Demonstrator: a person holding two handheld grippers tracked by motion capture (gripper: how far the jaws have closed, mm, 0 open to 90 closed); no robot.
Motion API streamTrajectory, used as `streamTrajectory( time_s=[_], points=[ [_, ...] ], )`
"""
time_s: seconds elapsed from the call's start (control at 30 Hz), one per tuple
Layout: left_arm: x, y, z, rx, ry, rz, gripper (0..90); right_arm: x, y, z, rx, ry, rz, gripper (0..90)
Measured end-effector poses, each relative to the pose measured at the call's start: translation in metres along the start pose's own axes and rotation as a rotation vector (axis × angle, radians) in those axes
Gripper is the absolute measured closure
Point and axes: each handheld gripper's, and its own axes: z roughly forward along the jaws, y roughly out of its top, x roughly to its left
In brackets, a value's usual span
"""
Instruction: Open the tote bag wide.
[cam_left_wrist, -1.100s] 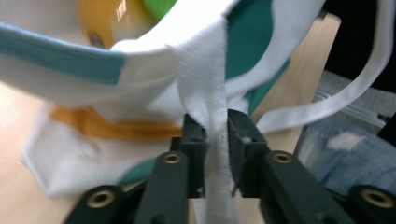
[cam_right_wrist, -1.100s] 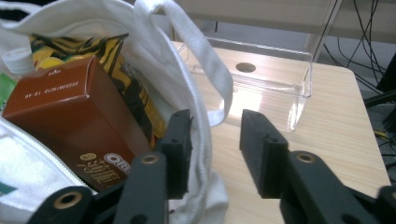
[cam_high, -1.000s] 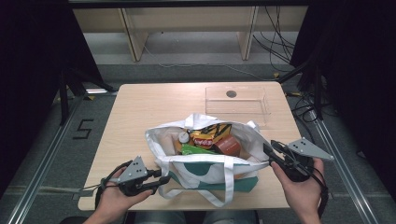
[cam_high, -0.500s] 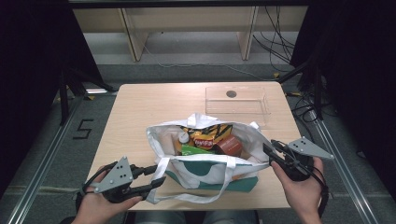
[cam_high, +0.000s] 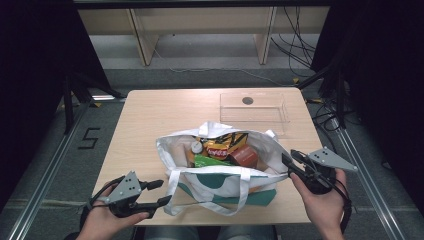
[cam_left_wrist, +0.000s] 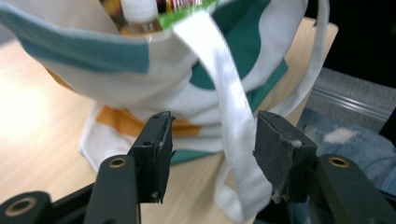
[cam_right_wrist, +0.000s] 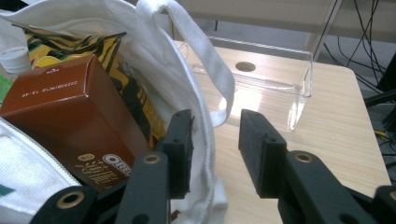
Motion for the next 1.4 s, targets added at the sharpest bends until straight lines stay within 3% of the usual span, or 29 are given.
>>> streamTrajectory(
  time_s=[0.07,0.1,0.17,0.27,0.3,0.47,0.5,0.53,0.57,0.63,0.67,0.73,0.8,0.87,0.9,1.07,1.13,1.17,1.23,1.27,1.33,1.4],
  points=[
    [-0.002,0.004,-0.003,-0.017,0.008,-0.012,47.5,0.000,0.000,0.000,0.000,-0.005,-0.001,65.0],
    [-0.003,0.013,-0.009,-0.055,0.018,0.012,47.6,0.003,0.001,-0.001,0.013,0.001,0.036,65.0],
    [-0.006,0.025,-0.012,-0.097,0.021,0.060,48.2,0.004,0.001,0.000,0.006,0.002,0.024,65.0],
    [-0.012,0.044,-0.008,-0.115,-0.004,0.109,48.2,0.002,0.002,0.002,0.002,0.002,-0.011,65.0],
    [-0.014,0.050,-0.003,-0.121,-0.016,0.123,48.2,0.004,0.002,0.002,0.005,0.007,0.015,65.0],
    [-0.020,0.072,0.031,-0.101,-0.088,0.218,48.3,0.002,0.002,0.003,-0.004,0.008,-0.018,64.5],
    [-0.020,0.072,0.031,-0.101,-0.088,0.218,48.3,0.002,0.002,0.003,-0.001,0.011,-0.008,64.3],
    [-0.022,0.080,0.046,-0.083,-0.103,0.258,48.3,0.005,0.002,0.002,0.008,0.004,0.030,64.1],
    [-0.023,0.084,0.053,-0.064,-0.120,0.276,48.2,0.001,0.002,0.004,-0.005,0.013,0.000,64.1],
    [-0.024,0.088,0.060,-0.057,-0.137,0.287,48.2,0.003,0.002,0.004,0.001,0.005,0.024,63.9],
    [-0.024,0.093,0.073,-0.046,-0.174,0.288,48.2,0.003,0.003,0.003,0.014,0.000,0.025,63.9],
    [-0.023,0.096,0.084,-0.024,-0.186,0.289,48.4,0.001,0.003,0.005,-0.001,0.016,0.002,63.6],
    [-0.023,0.097,0.092,0.000,-0.193,0.298,49.5,0.002,0.003,0.004,0.002,0.015,0.019,63.6],
    [-0.024,0.097,0.098,0.014,-0.197,0.305,51.8,0.000,0.004,0.004,-0.007,0.018,-0.011,63.6],
    [-0.025,0.098,0.100,0.022,-0.196,0.329,53.3,0.002,0.004,0.004,-0.003,0.014,0.009,63.6],
    [-0.029,0.096,0.107,0.030,-0.184,0.368,67.4,0.003,0.005,0.005,0.004,0.004,0.012,63.9],
    [-0.029,0.096,0.107,0.032,-0.179,0.388,73.6,0.002,0.006,0.005,-0.004,0.004,-0.023,64.4],
    [-0.031,0.093,0.108,0.040,-0.167,0.416,76.9,0.003,0.006,0.005,-0.003,0.004,-0.006,65.4],
    [-0.033,0.090,0.108,0.043,-0.181,0.409,82.7,0.005,0.008,0.006,-0.003,-0.005,0.002,67.2],
    [-0.034,0.088,0.109,0.050,-0.192,0.395,84.7,0.003,0.009,0.007,0.001,0.013,-0.025,68.7],
    [-0.036,0.085,0.110,0.064,-0.208,0.398,85.8,0.006,0.011,0.007,0.016,0.006,-0.021,72.7],
    [-0.038,0.080,0.112,0.075,-0.223,0.390,86.2,0.005,0.013,0.009,0.013,0.006,-0.050,74.2]
  ],
)
